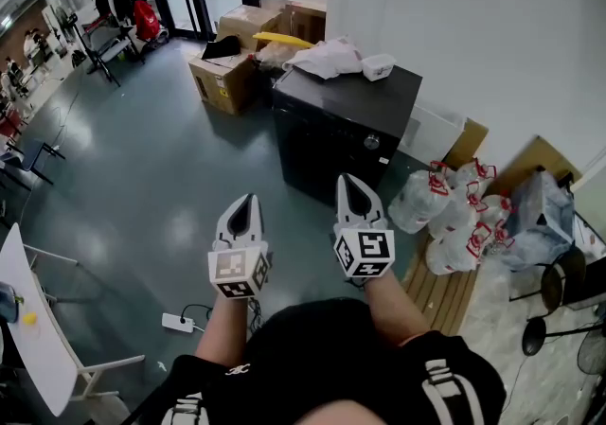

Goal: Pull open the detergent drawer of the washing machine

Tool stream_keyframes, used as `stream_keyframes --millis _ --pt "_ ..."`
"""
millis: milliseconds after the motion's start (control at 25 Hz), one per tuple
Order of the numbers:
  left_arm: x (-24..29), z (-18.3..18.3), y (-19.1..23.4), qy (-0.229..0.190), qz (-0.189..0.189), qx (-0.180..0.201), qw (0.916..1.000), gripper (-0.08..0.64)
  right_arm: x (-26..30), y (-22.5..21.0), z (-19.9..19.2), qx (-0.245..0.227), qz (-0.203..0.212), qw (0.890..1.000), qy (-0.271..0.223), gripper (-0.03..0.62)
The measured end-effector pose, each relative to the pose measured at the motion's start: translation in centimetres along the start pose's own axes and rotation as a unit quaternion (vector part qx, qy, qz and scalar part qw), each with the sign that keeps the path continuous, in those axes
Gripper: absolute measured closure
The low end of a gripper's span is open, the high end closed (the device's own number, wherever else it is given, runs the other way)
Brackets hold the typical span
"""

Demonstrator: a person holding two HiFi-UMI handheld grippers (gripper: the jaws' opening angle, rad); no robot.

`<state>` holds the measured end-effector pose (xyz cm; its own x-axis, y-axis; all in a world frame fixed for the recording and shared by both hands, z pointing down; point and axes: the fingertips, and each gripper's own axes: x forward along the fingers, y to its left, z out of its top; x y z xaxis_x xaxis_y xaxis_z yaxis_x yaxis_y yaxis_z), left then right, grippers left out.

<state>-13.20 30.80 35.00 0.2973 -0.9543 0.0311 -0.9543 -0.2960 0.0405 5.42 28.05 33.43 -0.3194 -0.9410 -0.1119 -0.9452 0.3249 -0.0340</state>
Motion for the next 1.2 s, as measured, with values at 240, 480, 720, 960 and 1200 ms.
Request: stream_keyframes --millis 240,480,720,960,1200 --pt "-0.7 0.2 2.3 -0.002 -0.008 0.007 0.9999 0.568 0.6 1.9 -0.3 0.007 -0.014 1.0 -0.003 0.595" --pt "0.1 0.0 3.6 -0.011 -0.015 0.011 0.9998 0.568 2.1 3.2 -0.4 -0.017 -0.012 1.0 -0.012 0.595" --pt "2.8 -0.5 4.3 -0.012 -0.01 0.022 0.9996 0.568 4.9 1.9 -1.6 -0.013 -0.011 1.0 -0.013 0.595" --pt "8.3 -0.6 5.4 -0.011 0.007 0.024 0.9996 0.568 9.9 -0.8 -2.7 -0.012 -0.004 1.0 -0.015 0.595" --pt "16.3 -1.2 5.5 -0.005 0.02 0.044 0.9988 0.568 17.0 -5.5 -4.7 -0.006 0.007 1.0 -0.01 0.594"
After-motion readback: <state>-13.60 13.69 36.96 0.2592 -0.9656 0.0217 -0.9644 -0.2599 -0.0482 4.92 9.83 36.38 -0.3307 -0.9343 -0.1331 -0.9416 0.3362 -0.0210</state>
